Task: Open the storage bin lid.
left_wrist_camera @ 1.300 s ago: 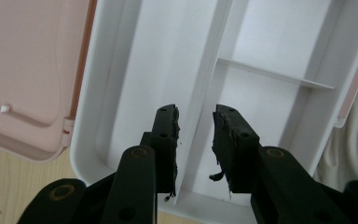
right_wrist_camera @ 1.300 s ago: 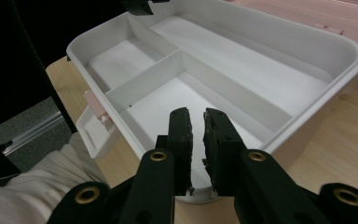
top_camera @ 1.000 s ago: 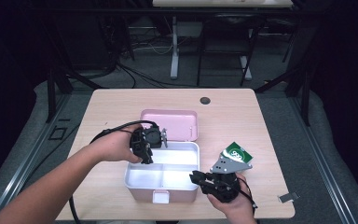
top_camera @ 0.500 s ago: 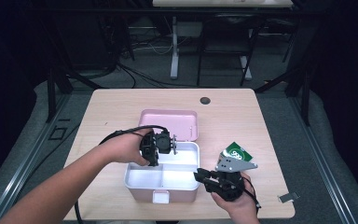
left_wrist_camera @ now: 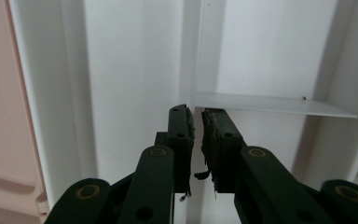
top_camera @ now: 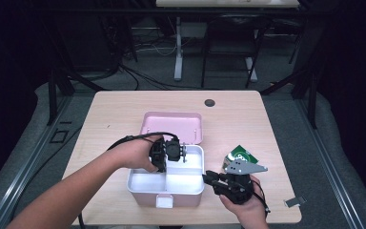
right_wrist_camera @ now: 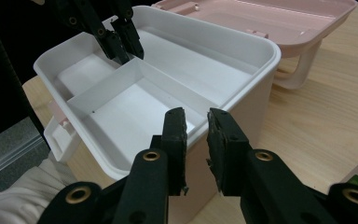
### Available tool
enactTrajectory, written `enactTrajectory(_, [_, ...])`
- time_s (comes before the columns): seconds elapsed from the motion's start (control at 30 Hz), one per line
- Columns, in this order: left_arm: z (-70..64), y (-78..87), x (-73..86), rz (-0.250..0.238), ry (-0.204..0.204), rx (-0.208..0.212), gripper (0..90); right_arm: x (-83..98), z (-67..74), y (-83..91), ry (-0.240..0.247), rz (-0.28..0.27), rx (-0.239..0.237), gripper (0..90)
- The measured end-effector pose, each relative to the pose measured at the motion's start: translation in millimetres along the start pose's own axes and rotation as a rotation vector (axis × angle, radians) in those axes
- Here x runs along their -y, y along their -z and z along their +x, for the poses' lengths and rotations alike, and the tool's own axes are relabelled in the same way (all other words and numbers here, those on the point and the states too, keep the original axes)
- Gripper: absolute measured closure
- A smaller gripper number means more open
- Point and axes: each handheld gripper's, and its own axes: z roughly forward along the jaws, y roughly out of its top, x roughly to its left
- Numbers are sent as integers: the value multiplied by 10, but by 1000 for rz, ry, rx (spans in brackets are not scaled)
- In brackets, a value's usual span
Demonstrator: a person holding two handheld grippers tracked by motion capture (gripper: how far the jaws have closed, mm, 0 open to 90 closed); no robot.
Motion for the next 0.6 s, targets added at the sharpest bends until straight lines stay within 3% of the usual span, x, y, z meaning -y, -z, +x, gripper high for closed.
enactTrajectory(0.1, [-1, -21, -15, 11, 10, -4, 838, 10, -18, -5, -6, 4, 5, 770])
enactTrajectory(0.17, [17, -30, -6, 1, 54, -2, 873, 18, -33, -8, -7, 5, 9, 771])
enactTrajectory(0.6, [-29, -25, 38, 0, 62, -8, 877, 39, -54, -33, -12, 18, 11, 769])
